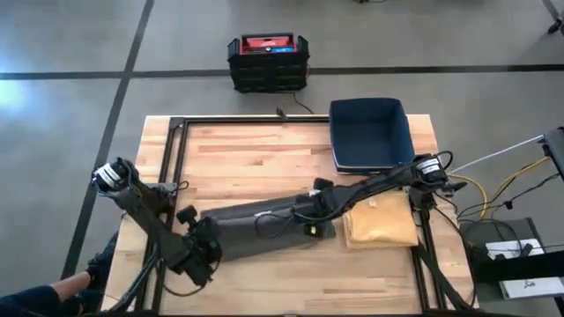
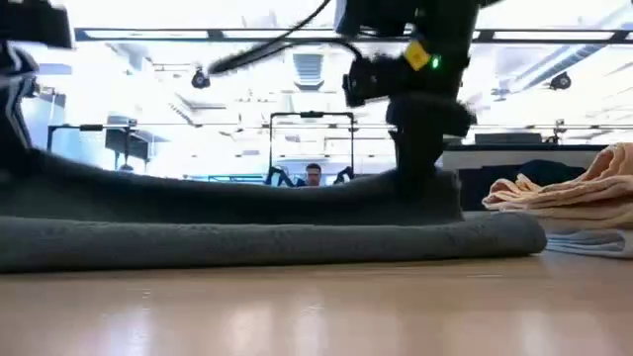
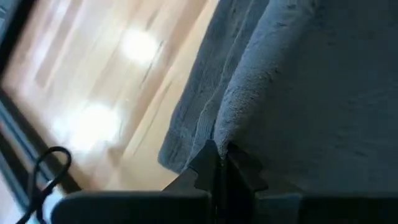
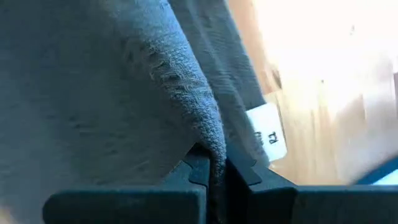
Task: Fold towel
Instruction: Fold the gray towel
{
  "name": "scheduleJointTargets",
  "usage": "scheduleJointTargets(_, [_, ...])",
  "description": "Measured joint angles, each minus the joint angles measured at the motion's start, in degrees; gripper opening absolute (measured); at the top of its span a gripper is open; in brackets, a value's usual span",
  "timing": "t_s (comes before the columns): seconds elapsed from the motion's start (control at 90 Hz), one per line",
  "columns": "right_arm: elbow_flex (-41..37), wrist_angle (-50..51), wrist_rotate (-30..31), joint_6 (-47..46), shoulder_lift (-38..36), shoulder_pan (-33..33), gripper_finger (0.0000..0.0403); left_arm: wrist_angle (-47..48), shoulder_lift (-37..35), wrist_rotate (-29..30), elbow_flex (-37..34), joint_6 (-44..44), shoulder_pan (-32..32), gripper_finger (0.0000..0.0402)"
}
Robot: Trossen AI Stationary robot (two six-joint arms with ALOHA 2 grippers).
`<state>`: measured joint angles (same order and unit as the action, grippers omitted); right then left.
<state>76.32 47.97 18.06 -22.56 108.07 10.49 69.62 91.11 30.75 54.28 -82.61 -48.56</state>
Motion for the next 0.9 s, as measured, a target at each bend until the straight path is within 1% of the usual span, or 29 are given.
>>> scheduleJointTargets(0.089, [-2.3, -4.8, 0.7, 0.7, 0.0, -1.0, 0.0000, -1.7, -0.5, 0.3, -3.6, -0.5, 0.4, 0.0000])
scheduleJointTargets(0.211, [-3.9, -7.1, 2.9, 1.3, 0.0, -1.9, 0.0000, -4.3, -0.5, 0.4, -6.9, -0.6, 0.3, 0.0000])
scheduleJointTargets(0.389, [-5.2, -9.7, 3.1, 2.2, 0.0, -2.3, 0.0000, -7.3, -0.3, 0.6, -9.1, -0.1, 0.3, 0.0013])
scheduleJointTargets(0.467, [-5.2, -10.5, 3.0, 2.2, 0.0, -2.3, 0.0010, -7.3, -0.4, 0.4, -9.1, 1.2, 0.3, 0.0028])
scheduleJointTargets(0.522, [-5.0, -10.5, 3.0, 2.2, 0.0, -2.3, 0.0027, -7.3, -0.4, 0.4, -8.8, 2.3, 0.3, 0.0047])
scheduleJointTargets(0.6, [-4.4, -10.4, 3.2, 2.2, 0.0, -2.6, 0.0062, -6.2, -0.8, 1.6, -7.6, 2.6, 0.3, 0.0084])
scheduleJointTargets(0.667, [-3.6, -9.8, 5.8, 2.5, 0.0, -2.7, 0.0098, -4.1, -1.2, 2.3, -6.1, 2.7, 0.3, 0.0121])
scheduleJointTargets(0.778, [-0.6, -4.9, 10.5, 2.7, -0.1, -2.9, 0.0157, -0.2, -2.5, 2.9, -3.2, 3.1, 0.3, 0.0185])
scheduleJointTargets(0.844, [1.7, -1.1, 11.5, 2.9, -0.1, -3.1, 0.0187, 1.1, -3.7, 3.5, -2.0, 3.6, 0.3, 0.0216])
scheduleJointTargets(0.9, [3.5, 0.5, 11.6, 3.4, -0.1, -3.3, 0.0207, 0.6, -4.8, 5.3, -1.6, 4.3, 0.2, 0.0237])
